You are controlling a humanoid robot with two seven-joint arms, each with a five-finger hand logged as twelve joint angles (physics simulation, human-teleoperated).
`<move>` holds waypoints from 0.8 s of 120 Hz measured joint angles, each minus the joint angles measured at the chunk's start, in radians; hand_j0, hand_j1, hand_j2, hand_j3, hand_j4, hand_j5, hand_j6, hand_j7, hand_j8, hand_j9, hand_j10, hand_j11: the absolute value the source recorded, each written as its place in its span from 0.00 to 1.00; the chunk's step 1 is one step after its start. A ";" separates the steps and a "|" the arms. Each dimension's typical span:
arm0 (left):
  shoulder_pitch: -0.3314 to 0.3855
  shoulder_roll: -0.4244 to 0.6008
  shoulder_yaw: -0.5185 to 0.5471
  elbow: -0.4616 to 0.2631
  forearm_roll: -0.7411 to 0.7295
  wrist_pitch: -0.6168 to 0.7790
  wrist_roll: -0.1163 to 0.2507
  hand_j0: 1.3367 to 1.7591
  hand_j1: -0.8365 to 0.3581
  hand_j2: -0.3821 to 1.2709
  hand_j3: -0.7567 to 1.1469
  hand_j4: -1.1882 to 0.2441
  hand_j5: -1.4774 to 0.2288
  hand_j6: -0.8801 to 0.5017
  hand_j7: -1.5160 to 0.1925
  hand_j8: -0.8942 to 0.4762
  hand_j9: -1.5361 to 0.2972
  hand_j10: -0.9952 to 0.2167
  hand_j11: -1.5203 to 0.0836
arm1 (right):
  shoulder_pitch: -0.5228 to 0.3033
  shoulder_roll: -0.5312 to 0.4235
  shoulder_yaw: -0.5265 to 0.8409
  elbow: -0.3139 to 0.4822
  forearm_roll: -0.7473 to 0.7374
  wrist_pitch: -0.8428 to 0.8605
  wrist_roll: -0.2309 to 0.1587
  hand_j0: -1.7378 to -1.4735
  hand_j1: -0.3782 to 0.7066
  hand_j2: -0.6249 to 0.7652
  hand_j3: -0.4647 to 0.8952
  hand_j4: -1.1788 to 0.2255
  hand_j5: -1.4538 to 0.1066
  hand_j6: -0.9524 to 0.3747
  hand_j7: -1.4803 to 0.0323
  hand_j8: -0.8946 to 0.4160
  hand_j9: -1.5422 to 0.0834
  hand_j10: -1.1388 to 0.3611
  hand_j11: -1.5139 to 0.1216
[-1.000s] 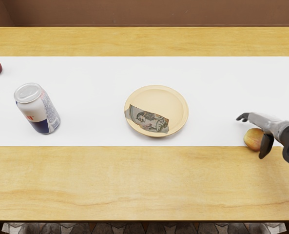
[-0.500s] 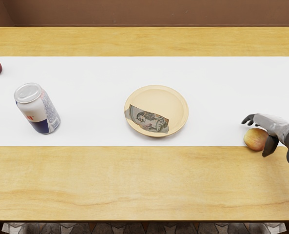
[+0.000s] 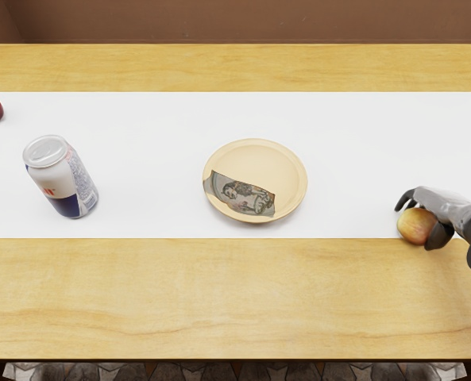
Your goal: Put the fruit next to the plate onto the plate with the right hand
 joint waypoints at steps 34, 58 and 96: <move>0.000 0.000 0.000 0.000 0.000 0.000 0.000 0.76 0.98 0.23 0.40 0.82 0.86 0.63 0.88 0.65 0.83 0.81 0.94 | -0.001 0.003 0.004 0.000 0.000 0.000 0.001 0.31 0.49 0.52 0.34 0.47 0.50 0.44 0.53 0.34 0.53 0.41 0.51; 0.000 0.000 0.000 0.000 0.000 0.000 0.000 0.76 0.98 0.23 0.40 0.82 0.86 0.63 0.88 0.65 0.83 0.81 0.94 | -0.002 0.006 0.006 -0.002 0.000 -0.001 0.000 0.32 0.50 0.59 0.34 0.43 0.44 0.43 0.47 0.34 0.47 0.36 0.45; 0.000 0.000 0.000 0.000 0.000 0.000 0.000 0.76 0.98 0.23 0.40 0.82 0.86 0.63 0.88 0.65 0.83 0.81 0.94 | -0.002 0.017 0.009 -0.009 0.001 0.001 0.000 0.33 0.52 0.65 0.34 0.44 0.38 0.45 0.42 0.35 0.42 0.33 0.40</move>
